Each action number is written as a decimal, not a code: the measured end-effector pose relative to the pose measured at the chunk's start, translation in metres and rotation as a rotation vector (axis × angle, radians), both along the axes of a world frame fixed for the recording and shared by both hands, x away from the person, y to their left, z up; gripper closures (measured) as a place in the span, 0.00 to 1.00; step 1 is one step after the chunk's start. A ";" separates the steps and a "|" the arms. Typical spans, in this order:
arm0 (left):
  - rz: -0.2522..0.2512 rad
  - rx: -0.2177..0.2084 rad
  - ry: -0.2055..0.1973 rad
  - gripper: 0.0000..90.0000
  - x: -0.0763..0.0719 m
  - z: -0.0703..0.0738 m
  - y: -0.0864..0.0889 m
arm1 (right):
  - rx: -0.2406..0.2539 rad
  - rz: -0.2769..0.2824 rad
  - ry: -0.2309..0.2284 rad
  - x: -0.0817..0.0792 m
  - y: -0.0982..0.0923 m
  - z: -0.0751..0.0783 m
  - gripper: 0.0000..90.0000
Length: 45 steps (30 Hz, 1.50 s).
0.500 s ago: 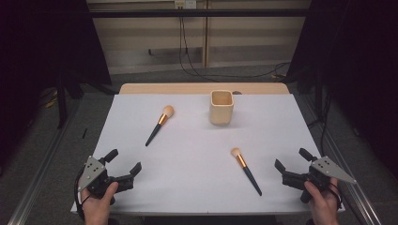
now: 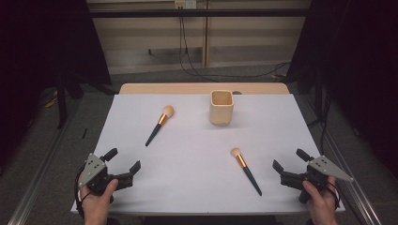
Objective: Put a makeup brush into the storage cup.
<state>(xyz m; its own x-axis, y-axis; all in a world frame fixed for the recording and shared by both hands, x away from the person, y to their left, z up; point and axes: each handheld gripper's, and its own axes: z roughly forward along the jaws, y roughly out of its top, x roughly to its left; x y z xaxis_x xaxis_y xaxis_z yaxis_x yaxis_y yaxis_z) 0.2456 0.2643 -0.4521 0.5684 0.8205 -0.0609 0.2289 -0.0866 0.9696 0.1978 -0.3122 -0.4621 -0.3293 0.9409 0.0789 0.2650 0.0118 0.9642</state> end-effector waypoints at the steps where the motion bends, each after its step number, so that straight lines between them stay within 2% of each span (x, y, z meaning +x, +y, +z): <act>1: 0.000 0.000 0.000 0.03 0.000 0.000 0.000 | 0.000 0.002 0.000 0.000 0.000 0.000 0.00; 6: -0.014 0.004 0.021 0.03 0.000 0.002 -0.004 | 0.001 0.011 -0.008 -0.001 0.001 0.002 0.00; 8: -0.027 0.018 0.016 0.03 -0.002 0.005 -0.007 | -0.004 0.012 -0.007 -0.001 0.001 0.002 0.00; 14: -0.054 0.018 0.016 0.03 0.002 0.010 -0.014 | -0.010 0.011 -0.008 -0.002 0.002 0.002 0.00; 15: -0.049 0.015 0.016 0.03 0.004 0.011 -0.015 | -0.010 0.016 -0.009 -0.002 0.002 0.003 0.00; 18: -0.021 0.042 -0.001 0.03 0.009 0.016 -0.017 | -0.013 0.018 -0.010 -0.003 0.002 0.003 0.00; 20: -0.030 0.045 0.007 0.03 0.014 0.019 -0.018 | -0.012 0.021 -0.007 -0.003 0.002 0.002 0.00; 28: -0.034 0.059 -0.014 0.03 0.029 0.025 -0.026 | -0.009 0.031 -0.006 -0.003 0.002 0.002 0.00; 30: -0.040 0.086 -0.024 0.03 0.033 0.026 -0.027 | -0.007 0.033 -0.003 -0.003 0.002 0.002 0.00; 34: -0.039 0.070 -0.002 0.03 0.043 0.026 -0.028 | -0.005 0.037 -0.002 -0.002 0.002 0.002 0.00; 40: -0.053 0.085 -0.020 0.03 0.054 0.029 -0.037 | -0.007 0.046 0.001 -0.002 0.003 0.002 0.00; 43: -0.057 0.064 -0.016 0.03 0.059 0.029 -0.039 | -0.008 0.043 -0.002 -0.002 0.002 0.002 0.00; 45: -0.054 0.070 -0.015 0.03 0.062 0.029 -0.041 | -0.007 0.044 0.003 -0.002 0.002 0.002 0.00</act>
